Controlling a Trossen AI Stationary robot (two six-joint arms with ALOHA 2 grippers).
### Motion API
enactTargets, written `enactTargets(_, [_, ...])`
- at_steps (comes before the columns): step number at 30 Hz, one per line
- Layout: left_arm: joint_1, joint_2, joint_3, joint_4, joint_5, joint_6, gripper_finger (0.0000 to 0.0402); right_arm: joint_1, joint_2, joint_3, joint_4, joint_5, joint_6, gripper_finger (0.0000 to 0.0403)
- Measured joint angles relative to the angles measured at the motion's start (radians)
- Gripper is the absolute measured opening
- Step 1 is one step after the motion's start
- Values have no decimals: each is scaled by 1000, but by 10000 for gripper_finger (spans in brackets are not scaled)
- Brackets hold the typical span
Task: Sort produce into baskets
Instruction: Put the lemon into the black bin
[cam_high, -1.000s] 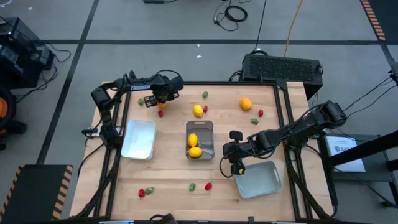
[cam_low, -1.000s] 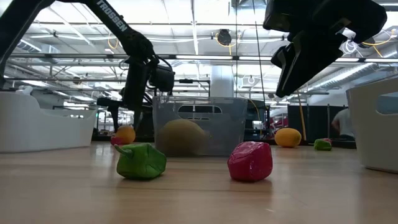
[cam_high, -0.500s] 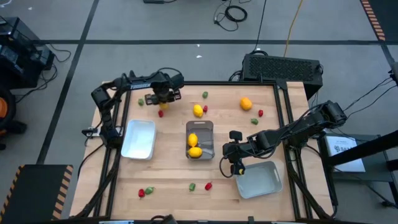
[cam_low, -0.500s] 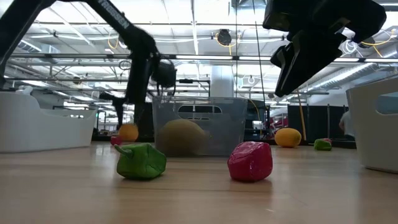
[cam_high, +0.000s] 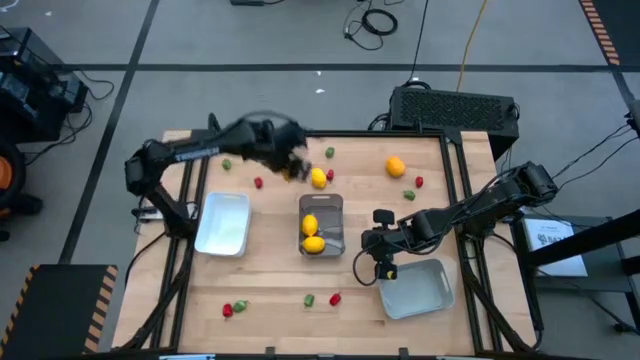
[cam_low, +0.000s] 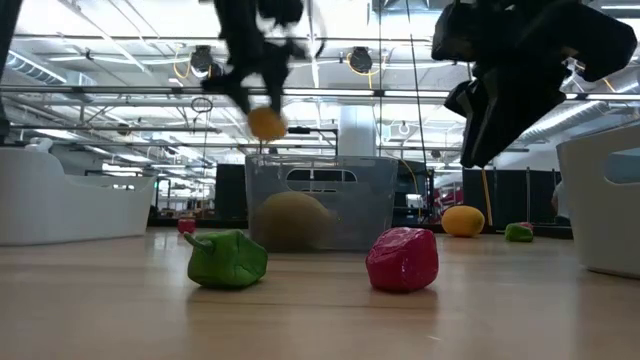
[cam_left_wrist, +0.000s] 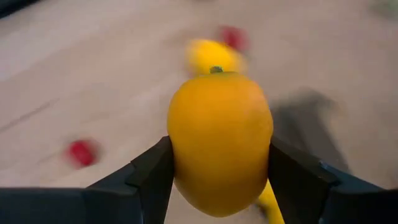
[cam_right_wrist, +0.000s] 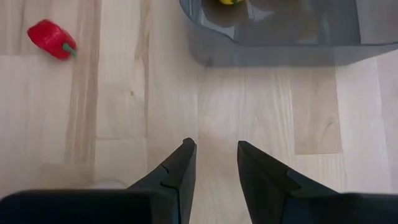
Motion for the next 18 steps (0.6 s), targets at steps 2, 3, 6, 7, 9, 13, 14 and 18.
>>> enactTargets(2, [-92,1,-2,60,-3,45,231,0,0,0,0,0,17,109])
enactTargets(3, [-135,5,-4,87,-14,64,231,0,0,0,0,0,28,109])
enactTargets(6, [-251,35,-3,228,-42,142,231,0,-3,0,-3,-20,50,109])
enactTargets(7, [-282,46,-3,256,-48,168,231,0,-8,0,-10,-40,56,109])
enactTargets(9, [-333,73,-3,311,-74,205,231,-1,-20,0,-17,-85,67,109])
enactTargets(13, [-378,125,-3,331,-134,230,231,1,-61,0,-57,-126,110,109])
enactTargets(14, [-378,139,-3,330,-137,234,231,4,-73,0,-66,-125,121,109])
enactTargets(18, [-378,194,-3,339,-140,298,231,23,-117,0,-72,-95,134,109])
